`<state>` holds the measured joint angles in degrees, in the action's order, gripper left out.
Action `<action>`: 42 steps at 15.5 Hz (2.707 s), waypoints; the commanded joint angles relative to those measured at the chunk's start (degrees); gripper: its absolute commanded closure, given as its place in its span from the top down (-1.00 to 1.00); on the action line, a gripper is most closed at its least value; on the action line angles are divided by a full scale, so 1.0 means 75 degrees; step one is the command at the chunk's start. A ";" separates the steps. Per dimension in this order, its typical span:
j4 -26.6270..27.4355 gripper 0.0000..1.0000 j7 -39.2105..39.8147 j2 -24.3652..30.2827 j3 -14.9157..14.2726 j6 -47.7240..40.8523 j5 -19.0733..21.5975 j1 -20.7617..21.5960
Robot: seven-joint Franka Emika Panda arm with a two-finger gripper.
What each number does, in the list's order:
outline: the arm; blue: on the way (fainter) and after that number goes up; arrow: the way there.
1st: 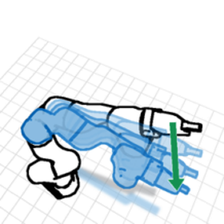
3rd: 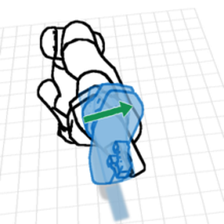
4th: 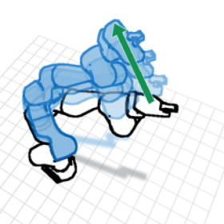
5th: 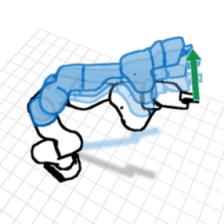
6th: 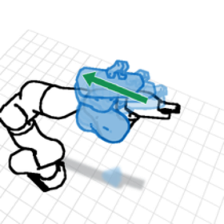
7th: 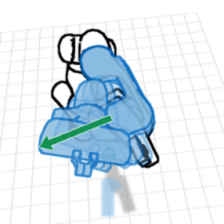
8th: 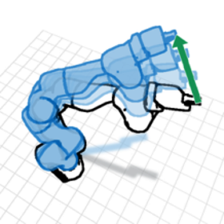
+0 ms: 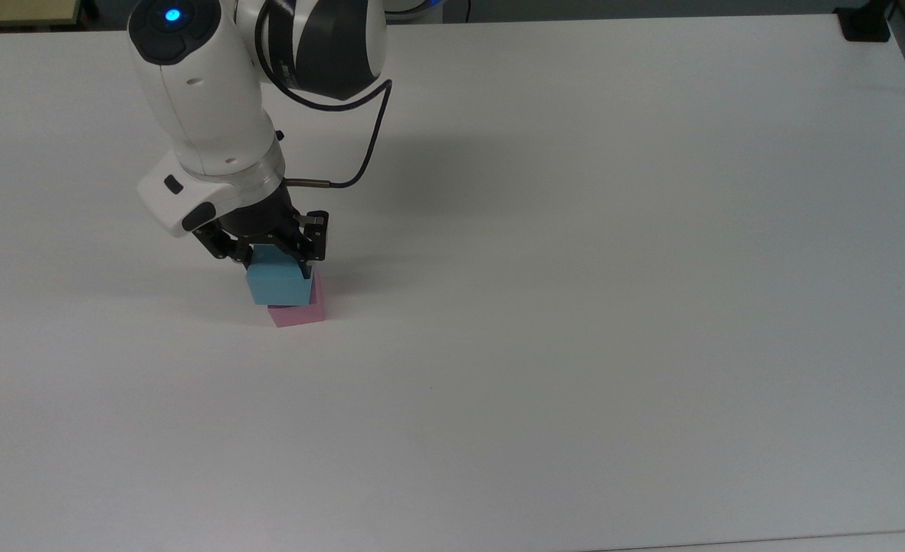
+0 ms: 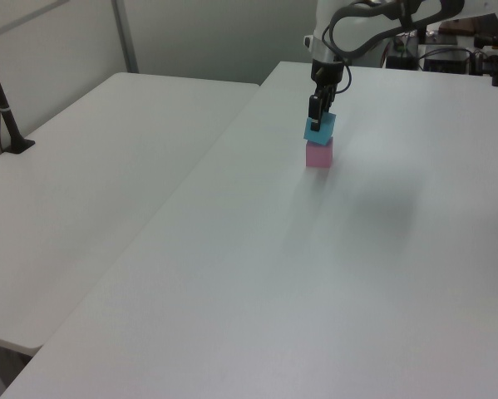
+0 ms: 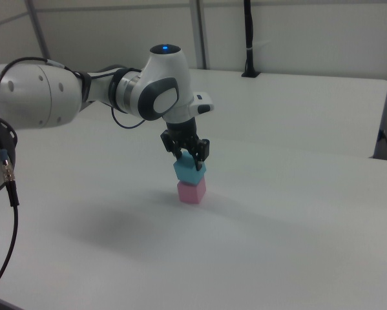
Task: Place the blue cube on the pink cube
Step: 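Lower the light-blue cube onto the top of the pink cube, then hold the light-blue cube resting on the pink cube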
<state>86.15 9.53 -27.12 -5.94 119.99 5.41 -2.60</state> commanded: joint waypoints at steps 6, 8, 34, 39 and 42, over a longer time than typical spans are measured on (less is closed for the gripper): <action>-0.0143 0.05 -0.0251 -0.0040 -0.0063 0.0033 -0.0205 0.0124; -0.0143 0.07 -0.0251 -0.0040 -0.0063 0.0033 -0.0287 0.0124; 0.0092 1.00 -0.0614 0.0474 -0.0074 -0.0387 -0.0944 0.0194; 0.0033 1.00 -0.1011 0.1411 -0.0121 -0.1488 -0.0885 0.0019; 0.0021 1.00 -0.1294 0.2266 -0.0133 -0.2623 -0.0885 -0.0228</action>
<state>84.89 2.29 -17.26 -6.56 107.94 -1.07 -3.33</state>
